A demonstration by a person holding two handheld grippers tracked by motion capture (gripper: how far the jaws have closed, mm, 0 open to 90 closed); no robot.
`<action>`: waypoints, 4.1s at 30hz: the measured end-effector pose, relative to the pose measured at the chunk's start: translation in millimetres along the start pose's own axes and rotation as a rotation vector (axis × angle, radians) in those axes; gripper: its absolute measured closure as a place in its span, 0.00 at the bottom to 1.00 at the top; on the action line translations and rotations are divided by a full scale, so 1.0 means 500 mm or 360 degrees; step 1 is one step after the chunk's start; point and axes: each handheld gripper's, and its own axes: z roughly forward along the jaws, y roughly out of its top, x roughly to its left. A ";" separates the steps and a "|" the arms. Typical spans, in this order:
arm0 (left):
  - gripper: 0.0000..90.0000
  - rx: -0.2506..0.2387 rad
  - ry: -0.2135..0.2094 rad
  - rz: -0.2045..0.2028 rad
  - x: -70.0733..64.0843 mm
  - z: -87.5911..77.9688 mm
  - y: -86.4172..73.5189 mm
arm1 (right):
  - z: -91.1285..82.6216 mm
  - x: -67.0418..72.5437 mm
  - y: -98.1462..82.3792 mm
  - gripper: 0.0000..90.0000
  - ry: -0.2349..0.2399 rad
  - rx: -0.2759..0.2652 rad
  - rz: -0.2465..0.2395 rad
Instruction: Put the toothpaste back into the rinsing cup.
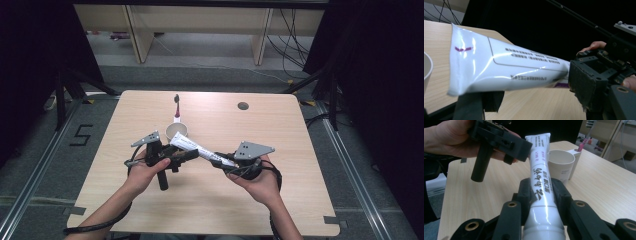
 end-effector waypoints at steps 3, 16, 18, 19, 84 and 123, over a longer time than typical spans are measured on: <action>0.36 -0.0007 0.0004 -0.0017 -0.001 0.003 0.003 | 0.003 0.002 -0.002 0.80 0.0004 0.0028 -0.0005; 0.61 -0.0133 0.0007 -0.0068 -0.016 0.001 0.024 | 0.022 0.017 -0.013 0.80 -0.0071 0.0142 -0.0036; 0.68 -0.0137 0.0010 -0.0033 -0.025 0.001 0.030 | 0.028 0.021 -0.015 0.80 -0.0073 0.0156 -0.0025; 0.71 -0.0135 0.0006 -0.0008 -0.035 0.000 0.036 | 0.036 0.022 -0.017 0.79 -0.0085 0.0159 -0.0047; 0.85 -0.0099 0.0450 0.0689 -0.073 -0.070 0.198 | -0.058 -0.077 -0.145 0.50 -0.0598 -0.0102 0.0437; 0.85 -0.0013 0.0672 0.0870 -0.040 -0.040 0.243 | -0.055 -0.083 -0.157 0.50 -0.0608 -0.0095 0.0414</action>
